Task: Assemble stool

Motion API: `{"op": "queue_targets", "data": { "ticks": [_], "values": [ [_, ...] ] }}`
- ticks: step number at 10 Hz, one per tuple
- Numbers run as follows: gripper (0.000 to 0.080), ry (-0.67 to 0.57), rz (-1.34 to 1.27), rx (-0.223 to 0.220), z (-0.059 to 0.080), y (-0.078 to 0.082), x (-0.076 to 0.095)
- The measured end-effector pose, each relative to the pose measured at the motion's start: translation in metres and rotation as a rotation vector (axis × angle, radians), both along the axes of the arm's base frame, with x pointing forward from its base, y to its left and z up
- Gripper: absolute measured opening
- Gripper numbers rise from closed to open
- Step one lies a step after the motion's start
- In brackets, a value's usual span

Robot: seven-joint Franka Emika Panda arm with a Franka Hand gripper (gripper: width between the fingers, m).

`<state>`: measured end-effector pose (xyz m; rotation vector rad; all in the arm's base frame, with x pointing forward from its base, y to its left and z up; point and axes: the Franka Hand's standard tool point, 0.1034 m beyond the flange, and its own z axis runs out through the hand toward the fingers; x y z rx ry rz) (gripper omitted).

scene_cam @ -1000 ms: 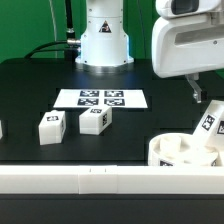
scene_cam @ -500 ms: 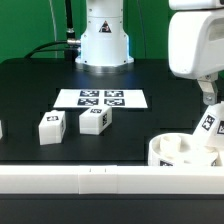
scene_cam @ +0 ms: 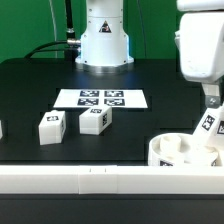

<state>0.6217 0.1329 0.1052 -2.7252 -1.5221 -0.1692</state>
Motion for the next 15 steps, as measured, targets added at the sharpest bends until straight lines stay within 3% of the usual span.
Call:
{"op": "queue_targets", "data": {
  "ticks": [3,9,12,14,15],
  "values": [
    [0.0649,-0.027,0.304,-0.057,-0.006,-0.002,-0.003],
    [0.0649,-0.033,0.654,-0.122,-0.014,-0.005,-0.004],
    [0.0649,-0.026,0.652,-0.119,-0.021,-0.005,-0.007],
    [0.0386,-0.023,0.651,-0.119,-0.023,-0.005,-0.008],
    [0.0386,-0.023,0.65,-0.119,-0.023,-0.006,-0.007]
  ]
}}
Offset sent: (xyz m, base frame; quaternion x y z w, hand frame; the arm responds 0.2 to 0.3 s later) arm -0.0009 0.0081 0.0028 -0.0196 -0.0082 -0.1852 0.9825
